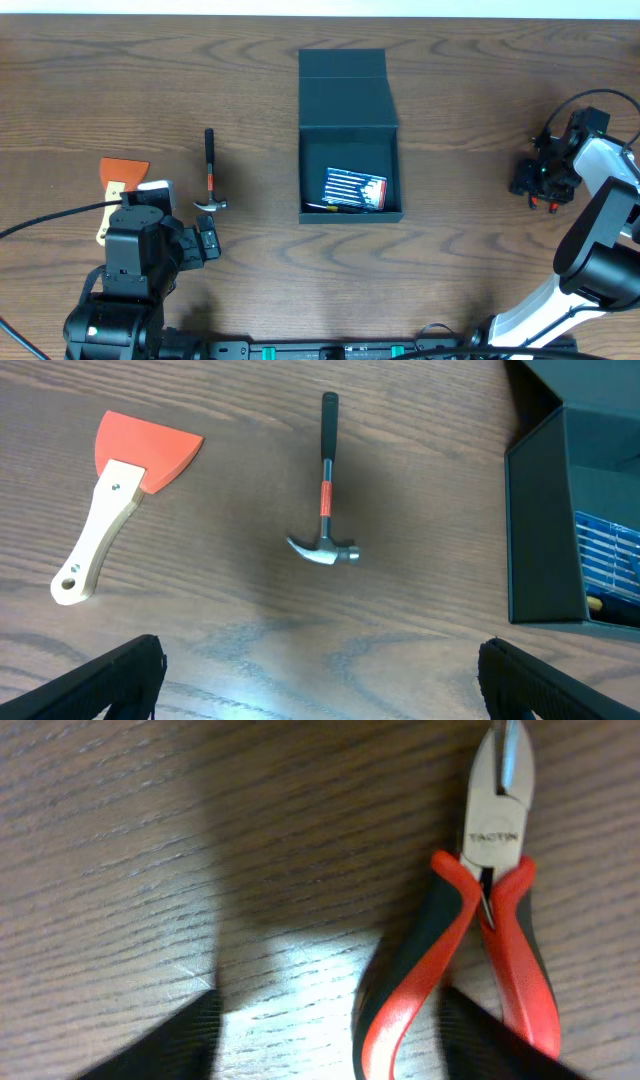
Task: Pack container
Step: 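Lower and grasp the red-black pliers handles with the right gripper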
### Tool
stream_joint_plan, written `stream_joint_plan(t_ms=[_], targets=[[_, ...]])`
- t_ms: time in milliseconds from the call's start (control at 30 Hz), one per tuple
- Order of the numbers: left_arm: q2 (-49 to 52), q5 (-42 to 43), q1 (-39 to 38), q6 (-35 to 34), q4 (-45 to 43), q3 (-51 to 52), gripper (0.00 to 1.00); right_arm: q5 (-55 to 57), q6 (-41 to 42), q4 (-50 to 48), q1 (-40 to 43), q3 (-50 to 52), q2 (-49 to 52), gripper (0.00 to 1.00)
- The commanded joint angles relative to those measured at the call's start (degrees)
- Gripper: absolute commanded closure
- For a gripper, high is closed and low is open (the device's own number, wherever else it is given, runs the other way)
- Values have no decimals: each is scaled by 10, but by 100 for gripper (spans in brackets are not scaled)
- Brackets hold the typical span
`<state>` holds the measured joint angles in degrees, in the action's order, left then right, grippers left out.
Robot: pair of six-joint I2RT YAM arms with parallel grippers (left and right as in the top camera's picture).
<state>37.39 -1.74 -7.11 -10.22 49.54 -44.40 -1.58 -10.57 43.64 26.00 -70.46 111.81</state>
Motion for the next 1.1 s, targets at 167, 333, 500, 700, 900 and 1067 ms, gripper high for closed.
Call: stream_joint_plan(t_ms=[167,333,500,700,900,1067], targets=[[0,-2,3,-2,1,-9,2,-19,2,3,-10,0,21,73],[0,3,3,-2,1,-9,2,-19,2,3,-10,0,21,74],[0,11,3,-2,1,-9,1,-23,2,7,-10,0,21,85],[0,11,3,-2,2,-9,2,-34,2,9,-10,0,21,99],[0,11,3,-2,1,-9,2,-34,0,14,-22,0,21,99],[0,11,3,-2,1,-9,1,-34,-7,21,-51,-1,20,99]])
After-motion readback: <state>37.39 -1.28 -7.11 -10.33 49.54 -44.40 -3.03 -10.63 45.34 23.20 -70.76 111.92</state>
